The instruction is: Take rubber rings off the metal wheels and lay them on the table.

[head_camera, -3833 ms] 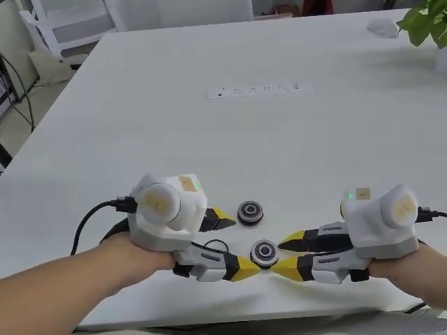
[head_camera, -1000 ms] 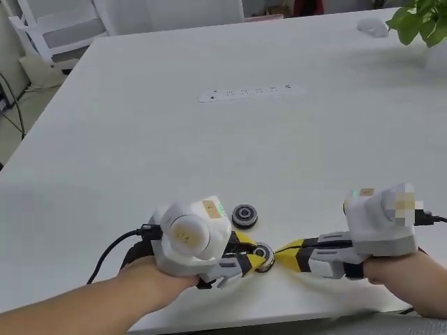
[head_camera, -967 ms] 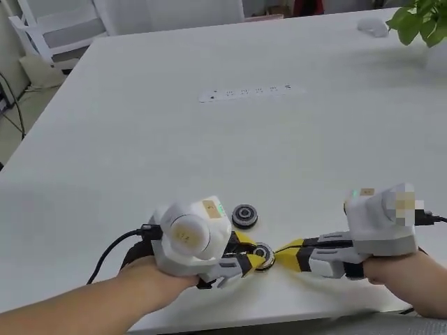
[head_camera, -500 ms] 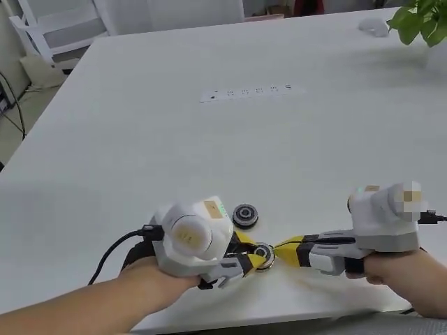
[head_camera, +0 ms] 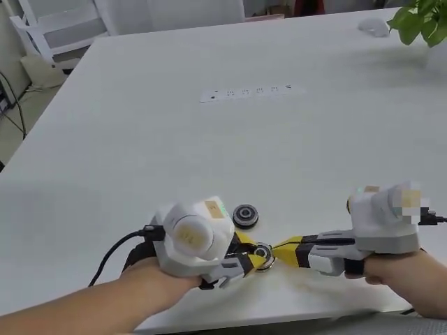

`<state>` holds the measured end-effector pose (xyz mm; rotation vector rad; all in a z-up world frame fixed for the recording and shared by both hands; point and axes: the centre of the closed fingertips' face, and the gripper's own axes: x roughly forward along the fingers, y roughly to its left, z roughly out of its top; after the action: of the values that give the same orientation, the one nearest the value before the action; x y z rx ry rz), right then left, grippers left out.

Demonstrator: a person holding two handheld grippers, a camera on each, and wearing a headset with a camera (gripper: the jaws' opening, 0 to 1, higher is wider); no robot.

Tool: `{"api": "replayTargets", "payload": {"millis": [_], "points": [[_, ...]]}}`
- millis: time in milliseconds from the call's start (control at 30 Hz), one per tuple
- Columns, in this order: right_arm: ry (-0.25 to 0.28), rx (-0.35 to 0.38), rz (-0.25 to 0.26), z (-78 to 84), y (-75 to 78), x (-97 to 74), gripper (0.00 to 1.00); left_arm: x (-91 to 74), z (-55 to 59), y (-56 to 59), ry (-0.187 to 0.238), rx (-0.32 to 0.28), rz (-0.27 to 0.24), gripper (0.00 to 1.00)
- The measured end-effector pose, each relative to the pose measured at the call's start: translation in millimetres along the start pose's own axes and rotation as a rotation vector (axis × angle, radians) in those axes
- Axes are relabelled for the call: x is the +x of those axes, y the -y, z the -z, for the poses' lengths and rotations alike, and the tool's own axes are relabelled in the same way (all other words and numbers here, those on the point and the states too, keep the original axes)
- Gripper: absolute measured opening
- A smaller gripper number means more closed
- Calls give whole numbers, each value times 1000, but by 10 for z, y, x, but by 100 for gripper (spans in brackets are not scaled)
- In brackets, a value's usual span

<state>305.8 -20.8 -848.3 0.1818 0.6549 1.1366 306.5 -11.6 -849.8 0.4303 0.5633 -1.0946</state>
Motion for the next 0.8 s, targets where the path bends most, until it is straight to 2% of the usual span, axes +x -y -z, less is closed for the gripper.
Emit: {"api": "replayTargets", "payload": {"millis": [667, 733, 767, 800], "points": [[-4, -25, -50, 0, -108, 36, 0, 5, -3, -10, 10, -20, -2, 12], [15, -26, -81, -37, -168, 46, 0, 5, -3, -7, 10, -20, -2, 12], [6, -24, -88, -27, -184, 48, 0, 6, -4, -6, 11, -20, -3, 12], [10, -42, -76, -38, -165, 52, 0, 5, -5, -5, 12, -19, -2, 12]]}}
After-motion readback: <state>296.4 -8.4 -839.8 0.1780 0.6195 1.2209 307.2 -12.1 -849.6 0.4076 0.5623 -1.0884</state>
